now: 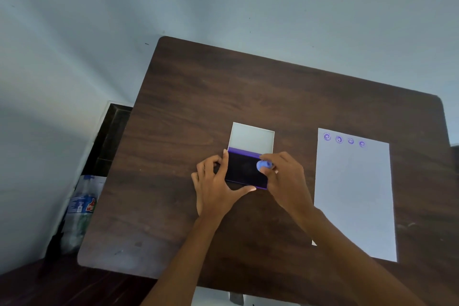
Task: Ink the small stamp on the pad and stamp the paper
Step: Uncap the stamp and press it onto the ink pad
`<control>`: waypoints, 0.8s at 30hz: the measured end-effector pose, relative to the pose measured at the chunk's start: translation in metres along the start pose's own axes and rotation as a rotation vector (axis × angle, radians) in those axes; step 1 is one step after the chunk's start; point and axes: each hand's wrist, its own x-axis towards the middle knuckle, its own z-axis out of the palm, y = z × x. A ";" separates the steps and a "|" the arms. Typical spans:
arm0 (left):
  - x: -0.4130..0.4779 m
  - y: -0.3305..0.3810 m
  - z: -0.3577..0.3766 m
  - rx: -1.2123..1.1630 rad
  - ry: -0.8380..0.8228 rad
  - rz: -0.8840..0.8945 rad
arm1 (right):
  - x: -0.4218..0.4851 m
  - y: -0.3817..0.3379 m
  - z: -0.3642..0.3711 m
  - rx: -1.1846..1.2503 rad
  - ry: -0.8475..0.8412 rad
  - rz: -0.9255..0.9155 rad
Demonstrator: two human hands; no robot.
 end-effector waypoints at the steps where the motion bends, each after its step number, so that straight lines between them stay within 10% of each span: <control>1: 0.000 0.001 0.000 -0.002 -0.001 -0.003 | 0.000 0.004 0.000 -0.036 -0.070 -0.039; 5: 0.000 0.000 -0.001 0.011 -0.008 -0.009 | -0.005 0.013 0.010 -0.199 -0.290 -0.181; 10: 0.000 -0.002 0.001 0.022 -0.011 -0.006 | -0.011 0.024 0.014 -0.322 -0.228 -0.405; 20: 0.000 -0.001 0.004 0.006 0.018 -0.009 | -0.017 0.018 0.037 -0.218 -0.021 -0.222; 24: -0.001 0.000 0.002 0.027 0.015 -0.005 | -0.002 0.029 0.020 -0.291 -0.162 -0.510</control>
